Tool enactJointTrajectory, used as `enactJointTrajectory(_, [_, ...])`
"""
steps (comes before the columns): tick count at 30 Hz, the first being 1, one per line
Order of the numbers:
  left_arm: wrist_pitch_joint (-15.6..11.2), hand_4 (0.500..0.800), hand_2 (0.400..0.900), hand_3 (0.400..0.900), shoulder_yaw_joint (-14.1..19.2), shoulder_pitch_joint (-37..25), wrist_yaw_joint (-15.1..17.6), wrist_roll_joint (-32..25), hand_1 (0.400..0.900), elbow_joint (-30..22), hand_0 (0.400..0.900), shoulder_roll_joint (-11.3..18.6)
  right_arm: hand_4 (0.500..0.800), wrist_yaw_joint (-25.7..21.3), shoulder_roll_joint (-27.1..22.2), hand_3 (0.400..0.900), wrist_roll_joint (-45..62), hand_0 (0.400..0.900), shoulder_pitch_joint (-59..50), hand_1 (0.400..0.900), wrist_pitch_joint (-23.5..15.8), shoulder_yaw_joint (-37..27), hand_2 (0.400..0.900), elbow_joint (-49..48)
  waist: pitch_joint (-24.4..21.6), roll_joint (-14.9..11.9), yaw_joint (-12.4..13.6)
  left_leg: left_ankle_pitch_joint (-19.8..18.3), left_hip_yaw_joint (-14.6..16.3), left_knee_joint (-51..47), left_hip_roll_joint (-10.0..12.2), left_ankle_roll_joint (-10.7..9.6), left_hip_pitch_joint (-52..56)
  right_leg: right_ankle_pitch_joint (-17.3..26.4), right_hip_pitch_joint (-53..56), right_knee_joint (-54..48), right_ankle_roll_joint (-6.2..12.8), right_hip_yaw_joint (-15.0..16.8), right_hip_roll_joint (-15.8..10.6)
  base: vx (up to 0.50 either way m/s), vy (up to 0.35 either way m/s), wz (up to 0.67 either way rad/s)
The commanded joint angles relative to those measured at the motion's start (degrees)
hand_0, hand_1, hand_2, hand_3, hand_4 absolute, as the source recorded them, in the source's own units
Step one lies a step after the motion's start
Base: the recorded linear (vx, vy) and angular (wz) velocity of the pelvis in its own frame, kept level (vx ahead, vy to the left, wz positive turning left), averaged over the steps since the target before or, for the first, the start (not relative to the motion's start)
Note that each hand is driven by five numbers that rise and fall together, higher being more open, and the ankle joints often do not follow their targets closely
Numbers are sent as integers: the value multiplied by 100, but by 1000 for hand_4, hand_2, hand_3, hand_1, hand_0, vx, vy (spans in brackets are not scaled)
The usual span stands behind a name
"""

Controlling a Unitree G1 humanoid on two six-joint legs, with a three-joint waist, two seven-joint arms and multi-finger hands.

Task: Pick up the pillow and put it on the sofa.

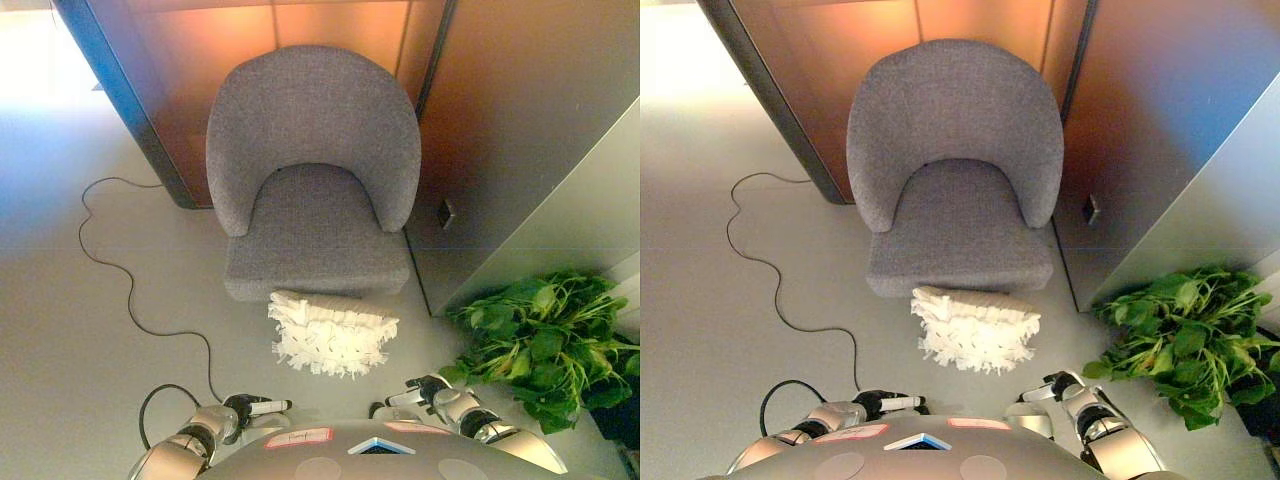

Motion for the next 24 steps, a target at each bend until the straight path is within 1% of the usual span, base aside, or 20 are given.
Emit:
enactJointTrajectory(1, [90,800,900,900,10,-401,-33,94,900,272,900,-20,800,-36,-109,900,-402,900,-133,900,411,320,900,514,343,-49,31,-799,-307,25,-437,381,188,-383,118,81,33,-265,314,0,0,0])
enactJointTrajectory(3, [68,800,900,900,10,-409,-39,53,900,272,900,-13,800,-26,-119,900,-408,900,-127,900,400,311,900,514,342,-48,27,-796,-308,25,-437,381,183,-383,112,83,32,-258,317,0,0,0])
enactJointTrajectory(4, [44,800,900,900,13,-411,-78,12,900,272,900,-13,800,-34,-117,900,-399,900,-127,900,394,315,900,517,343,-50,27,-795,-308,25,-436,380,182,-383,112,83,32,-258,317,0,0,0])
enactJointTrajectory(6, [79,800,900,900,32,-403,-177,11,900,258,900,-28,800,-36,-106,900,-393,900,-132,900,401,305,900,522,346,-49,34,-794,-304,25,-433,378,185,-380,114,83,29,-267,320,0,0,0])
enactJointTrajectory(12, [85,800,900,900,23,-387,-158,-51,900,245,900,-25,800,-75,-116,900,-413,900,-128,900,352,304,900,526,371,-36,38,-789,-317,25,-435,388,179,-390,110,103,22,-282,317,0,0,0])
enactJointTrajectory(13, [85,800,900,900,25,-380,-149,-54,900,241,900,-24,800,-145,-119,900,-432,900,-124,900,306,303,900,527,375,-32,41,-789,-326,25,-435,389,178,-392,110,108,21,-286,317,25,-5,3])
enactJointTrajectory(15, [105,800,900,900,29,-371,-135,-85,900,229,900,-25,800,-436,-118,900,-602,900,-135,900,175,320,900,502,384,-28,56,-783,-340,25,-436,389,175,-405,117,123,19,-302,314,34,-8,3])
enactJointTrajectory(18, [80,800,900,900,72,-355,-76,-222,900,218,900,-1,800,-873,-207,900,-1257,900,-169,900,24,404,900,352,423,-39,78,-773,-346,25,-434,395,161,-430,88,184,18,-313,320,37,-27,5])
enactJointTrajectory(19, [87,800,900,900,79,-353,-63,-266,900,209,900,5,800,-909,-232,900,-1283,900,-178,900,27,428,900,308,432,-44,83,-769,-346,25,-432,397,152,-437,75,201,16,-314,322,37,-61,7])
enactJointTrajectory(21, [35,800,900,900,136,-329,-4,-479,900,186,900,63,800,-1025,-347,900,-1429,900,-246,900,-71,495,900,127,505,-74,127,-738,-356,25,-425,404,97,-469,3,287,-4,-326,340,30,-75,11])
enactJointTrajectory(24, [0,800,900,900,182,-276,64,-717,900,136,900,131,800,-1262,-466,900,-1377,900,-373,900,-243,558,900,-19,632,-102,225,-709,-397,73,-415,419,-30,-524,-117,429,-40,-375,356,28,-94,18])
